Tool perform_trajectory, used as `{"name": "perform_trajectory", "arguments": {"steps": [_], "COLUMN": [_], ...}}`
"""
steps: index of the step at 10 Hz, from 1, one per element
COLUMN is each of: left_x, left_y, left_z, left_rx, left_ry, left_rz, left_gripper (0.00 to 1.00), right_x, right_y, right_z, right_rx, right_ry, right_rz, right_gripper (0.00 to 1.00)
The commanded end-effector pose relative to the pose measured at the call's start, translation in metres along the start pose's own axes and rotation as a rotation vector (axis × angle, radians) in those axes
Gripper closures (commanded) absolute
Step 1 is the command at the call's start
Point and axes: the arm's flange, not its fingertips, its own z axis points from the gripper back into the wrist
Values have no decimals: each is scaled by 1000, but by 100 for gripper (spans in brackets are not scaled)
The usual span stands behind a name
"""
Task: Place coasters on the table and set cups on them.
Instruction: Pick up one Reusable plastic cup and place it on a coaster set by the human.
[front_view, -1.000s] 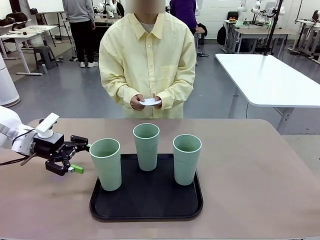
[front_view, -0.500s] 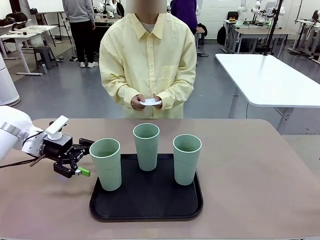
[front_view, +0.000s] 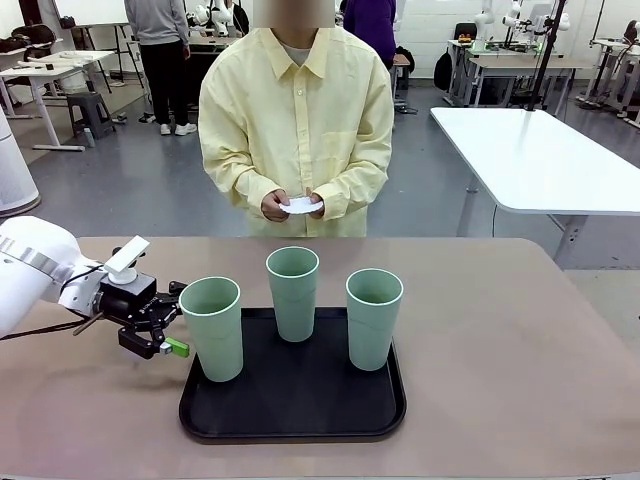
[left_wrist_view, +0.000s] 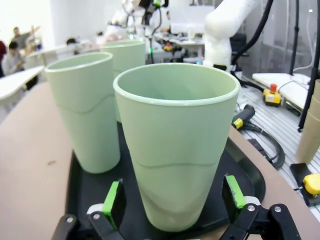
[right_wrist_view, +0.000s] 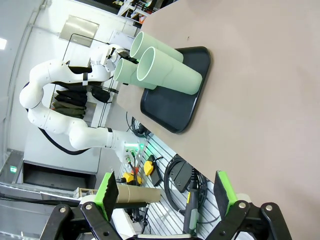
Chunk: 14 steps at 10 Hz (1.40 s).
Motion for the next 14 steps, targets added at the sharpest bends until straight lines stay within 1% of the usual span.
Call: {"name": "perform_trajectory", "arguments": {"steps": [1, 6, 10, 14], "left_x": [-1, -13, -22, -25], "left_y": [7, 11, 5, 2], "left_z": [-7, -20, -32, -45], "left_rx": [-7, -48, -97, -135], "left_ry": [-25, 2, 16, 28], "left_rz": [3, 25, 51, 50], "left_gripper": [0, 0, 0, 0], "right_x": [0, 0, 0, 0], "right_y": [0, 0, 0, 0], "right_z": [0, 0, 0, 0], "right_rx": [7, 7, 7, 7], "right_ry": [-3, -3, -3, -3], "right_rz": [-1, -1, -1, -1], "right_gripper": [0, 0, 0, 0]}}
